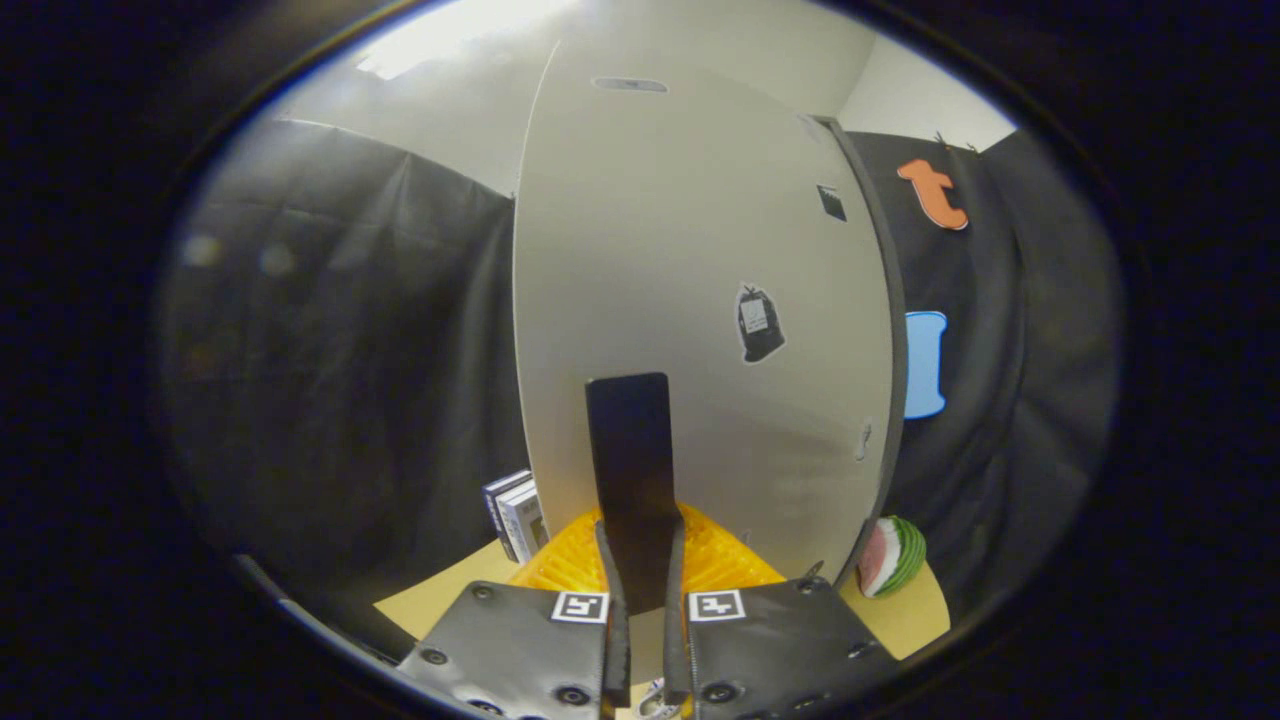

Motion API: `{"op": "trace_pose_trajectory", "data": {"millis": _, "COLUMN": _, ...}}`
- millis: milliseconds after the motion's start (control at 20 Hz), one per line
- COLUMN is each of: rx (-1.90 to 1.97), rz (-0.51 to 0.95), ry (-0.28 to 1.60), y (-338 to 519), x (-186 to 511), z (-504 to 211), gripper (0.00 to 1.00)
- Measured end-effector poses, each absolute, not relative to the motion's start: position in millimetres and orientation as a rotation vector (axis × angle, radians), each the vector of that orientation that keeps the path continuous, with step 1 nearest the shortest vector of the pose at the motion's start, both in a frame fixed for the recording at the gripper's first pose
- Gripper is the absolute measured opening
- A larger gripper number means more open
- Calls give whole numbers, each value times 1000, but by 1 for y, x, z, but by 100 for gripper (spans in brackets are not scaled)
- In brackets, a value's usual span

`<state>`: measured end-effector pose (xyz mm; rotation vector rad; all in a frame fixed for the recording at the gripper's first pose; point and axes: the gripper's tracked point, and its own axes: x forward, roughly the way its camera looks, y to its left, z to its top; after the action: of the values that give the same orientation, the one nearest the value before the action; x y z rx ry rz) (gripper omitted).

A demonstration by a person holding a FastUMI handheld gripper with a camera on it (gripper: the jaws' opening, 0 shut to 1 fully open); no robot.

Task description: Open the shoe cabinet door, grab the shoes and put them into the shoe cabinet, then close the shoe cabinet door.

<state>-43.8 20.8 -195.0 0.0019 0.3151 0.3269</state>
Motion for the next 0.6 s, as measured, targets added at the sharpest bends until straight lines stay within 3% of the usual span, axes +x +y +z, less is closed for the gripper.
{"op": "trace_pose_trajectory", "data": {"millis": 600, "rx": -18, "rz": 112, "ry": 304, "y": -92, "x": -82, "z": -175, "gripper": 13}}
